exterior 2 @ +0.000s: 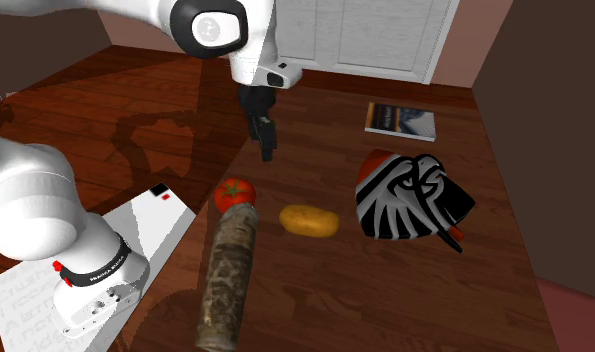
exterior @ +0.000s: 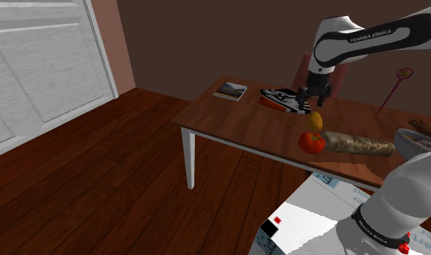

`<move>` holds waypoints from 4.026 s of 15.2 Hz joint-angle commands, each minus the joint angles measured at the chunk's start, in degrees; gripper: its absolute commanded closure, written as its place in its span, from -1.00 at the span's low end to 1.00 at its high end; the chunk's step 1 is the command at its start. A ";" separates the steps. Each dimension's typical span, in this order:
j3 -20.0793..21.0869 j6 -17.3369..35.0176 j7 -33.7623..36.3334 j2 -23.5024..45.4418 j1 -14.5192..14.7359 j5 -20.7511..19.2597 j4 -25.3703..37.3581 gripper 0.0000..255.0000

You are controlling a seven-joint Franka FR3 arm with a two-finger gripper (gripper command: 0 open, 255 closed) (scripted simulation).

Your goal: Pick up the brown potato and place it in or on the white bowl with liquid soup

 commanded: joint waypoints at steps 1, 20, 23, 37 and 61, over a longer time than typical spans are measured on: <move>-1.23 2.55 1.11 3.61 -1.28 -0.28 1.57 -1.00; -9.68 19.91 5.75 25.42 -9.36 2.41 8.85 -1.00; -9.73 21.85 5.51 26.64 -9.51 2.73 8.13 -1.00; -9.72 21.81 5.52 26.65 -9.50 2.73 8.16 1.00; -9.47 6.05 5.71 18.84 -9.04 1.14 16.34 1.00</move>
